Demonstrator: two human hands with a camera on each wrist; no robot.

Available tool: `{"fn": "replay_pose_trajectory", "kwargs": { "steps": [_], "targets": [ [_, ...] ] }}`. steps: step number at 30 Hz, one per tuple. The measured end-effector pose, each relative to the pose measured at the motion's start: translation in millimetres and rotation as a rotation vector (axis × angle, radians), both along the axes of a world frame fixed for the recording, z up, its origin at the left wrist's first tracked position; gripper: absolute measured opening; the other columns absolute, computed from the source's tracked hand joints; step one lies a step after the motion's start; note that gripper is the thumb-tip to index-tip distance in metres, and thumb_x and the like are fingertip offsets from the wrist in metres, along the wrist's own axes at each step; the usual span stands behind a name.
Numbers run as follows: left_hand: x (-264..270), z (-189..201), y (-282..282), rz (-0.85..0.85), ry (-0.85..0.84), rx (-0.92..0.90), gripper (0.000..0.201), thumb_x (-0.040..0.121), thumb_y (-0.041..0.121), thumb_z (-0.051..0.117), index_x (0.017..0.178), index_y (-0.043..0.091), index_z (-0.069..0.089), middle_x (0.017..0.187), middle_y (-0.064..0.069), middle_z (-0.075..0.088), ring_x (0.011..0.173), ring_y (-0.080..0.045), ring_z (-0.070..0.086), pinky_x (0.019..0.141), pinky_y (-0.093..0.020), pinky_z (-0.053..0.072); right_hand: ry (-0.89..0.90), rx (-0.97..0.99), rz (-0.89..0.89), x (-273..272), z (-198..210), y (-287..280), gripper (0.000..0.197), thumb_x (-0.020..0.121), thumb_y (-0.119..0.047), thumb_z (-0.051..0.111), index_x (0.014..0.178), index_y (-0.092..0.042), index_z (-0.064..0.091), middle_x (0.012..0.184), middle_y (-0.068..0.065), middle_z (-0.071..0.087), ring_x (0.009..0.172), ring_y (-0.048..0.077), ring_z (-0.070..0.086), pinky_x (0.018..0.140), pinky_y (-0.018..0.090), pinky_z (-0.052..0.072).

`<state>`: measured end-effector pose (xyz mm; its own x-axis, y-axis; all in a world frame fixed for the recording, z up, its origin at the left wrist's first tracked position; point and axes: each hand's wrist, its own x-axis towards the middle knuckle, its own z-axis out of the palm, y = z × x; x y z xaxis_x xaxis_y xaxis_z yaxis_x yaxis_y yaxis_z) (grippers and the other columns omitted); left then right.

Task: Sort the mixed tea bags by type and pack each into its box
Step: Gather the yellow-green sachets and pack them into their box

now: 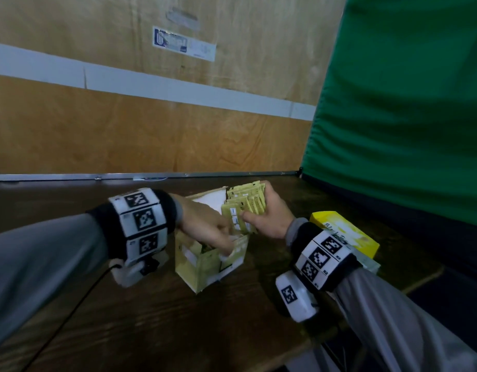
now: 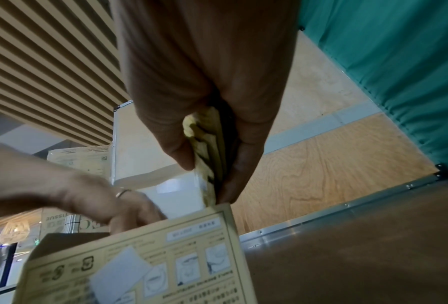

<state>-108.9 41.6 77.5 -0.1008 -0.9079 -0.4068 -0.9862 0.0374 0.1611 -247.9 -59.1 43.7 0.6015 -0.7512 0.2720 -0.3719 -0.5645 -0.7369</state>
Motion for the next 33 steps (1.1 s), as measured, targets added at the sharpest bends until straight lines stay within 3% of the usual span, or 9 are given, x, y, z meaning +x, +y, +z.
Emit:
{"fn": "replay_pose_trajectory", "kwargs": {
  "steps": [2, 4, 8, 13, 18, 22, 27, 30, 33],
  "targets": [
    [6.6, -4.3, 11.7, -0.137, -0.209, -0.033, 0.066, 0.068, 0.057, 0.072, 0.121, 0.025, 0.051, 0.121, 0.002, 0.051, 0.11, -0.017, 0.048, 0.097, -0.036, 0.044, 0.024, 0.016, 0.012, -1.4, 4.3, 1.1, 0.054, 0.08, -0.01, 0.07, 0.124, -0.015, 0.04, 0.113, 0.001, 0.064, 0.098, 0.012, 0.061, 0.084, 0.025, 0.047],
    [15.7, -12.7, 18.4, -0.243, -0.355, -0.055, 0.084, 0.06, 0.052, 0.081, 0.13, 0.026, 0.043, 0.128, 0.005, 0.044, 0.119, -0.016, 0.041, 0.104, -0.033, 0.038, 0.019, 0.027, 0.038, -1.7, 6.8, 2.2, 0.052, 0.079, -0.008, 0.07, 0.122, -0.017, 0.04, 0.114, 0.001, 0.064, 0.101, 0.012, 0.061, 0.089, 0.029, 0.049],
    [28.3, -29.3, 19.9, -0.343, -0.396, -0.262, 0.074, 0.076, 0.034, 0.075, 0.137, 0.024, 0.036, 0.135, 0.0, 0.041, 0.122, -0.019, 0.039, 0.098, -0.031, 0.033, 0.129, -0.012, 0.098, 4.7, 8.3, 11.2, 0.051, 0.077, -0.012, 0.073, 0.118, -0.017, 0.042, 0.113, 0.001, 0.064, 0.103, 0.016, 0.062, 0.093, 0.036, 0.05],
    [29.9, -40.7, 16.5, -0.33, -0.497, -0.366, 0.063, 0.077, 0.051, 0.068, 0.132, 0.031, 0.042, 0.129, 0.007, 0.048, 0.118, -0.016, 0.04, 0.088, -0.033, 0.032, 0.491, -0.093, 0.07, 21.3, 21.4, 23.8, 0.04, 0.079, -0.025, 0.07, 0.107, -0.016, 0.043, 0.097, 0.0, 0.057, 0.089, 0.018, 0.057, 0.073, 0.026, 0.043],
    [29.6, -33.9, 15.3, -0.34, -0.499, -0.367, 0.068, 0.068, 0.056, 0.074, 0.127, 0.032, 0.048, 0.127, 0.008, 0.051, 0.116, -0.016, 0.042, 0.094, -0.035, 0.033, 0.739, -0.006, 0.118, 44.6, 32.4, 22.1, 0.029, 0.075, -0.022, 0.068, 0.101, -0.01, 0.061, 0.103, 0.008, 0.065, 0.095, 0.026, 0.061, 0.085, 0.035, 0.05],
    [41.5, -35.1, 23.0, -0.284, -0.377, -0.406, 0.069, 0.068, 0.059, 0.073, 0.128, 0.033, 0.05, 0.128, 0.013, 0.053, 0.116, -0.011, 0.044, 0.094, -0.029, 0.031, 0.833, 0.019, 0.118, 50.6, 35.1, 16.9, 0.028, 0.071, -0.028, 0.068, 0.091, -0.01, 0.059, 0.089, 0.007, 0.058, 0.079, 0.022, 0.053, 0.074, 0.031, 0.045],
    [40.9, -42.4, 29.0, -0.285, -0.396, -0.414, 0.07, 0.074, 0.06, 0.067, 0.134, 0.031, 0.043, 0.134, 0.011, 0.046, 0.123, -0.011, 0.038, 0.099, -0.031, 0.027, 0.822, -0.111, 0.15, 47.3, 30.3, 25.8, 0.044, 0.075, -0.034, 0.066, 0.11, -0.009, 0.058, 0.104, 0.006, 0.064, 0.094, 0.025, 0.061, 0.088, 0.037, 0.052],
    [43.5, -44.7, 26.1, -0.287, -0.319, -0.425, 0.069, 0.072, 0.059, 0.069, 0.131, 0.028, 0.048, 0.133, 0.009, 0.049, 0.122, -0.011, 0.04, 0.103, -0.032, 0.031, 0.764, -0.23, 0.196, 44.5, 26.0, 38.3, 0.06, 0.081, -0.032, 0.065, 0.13, -0.015, 0.036, 0.102, 0.005, 0.057, 0.091, 0.023, 0.055, 0.08, 0.031, 0.049],
    [48.3, -46.9, 24.8, -0.279, -0.224, -0.421, 0.068, 0.071, 0.054, 0.074, 0.128, 0.025, 0.052, 0.13, 0.007, 0.053, 0.12, -0.012, 0.045, 0.104, -0.029, 0.034, 0.631, -0.245, 0.242, 40.1, 25.9, 38.5, 0.084, 0.08, -0.026, 0.068, 0.144, -0.025, 0.015, 0.112, 0.006, 0.058, 0.097, 0.023, 0.055, 0.083, 0.028, 0.046]
  ]
}}
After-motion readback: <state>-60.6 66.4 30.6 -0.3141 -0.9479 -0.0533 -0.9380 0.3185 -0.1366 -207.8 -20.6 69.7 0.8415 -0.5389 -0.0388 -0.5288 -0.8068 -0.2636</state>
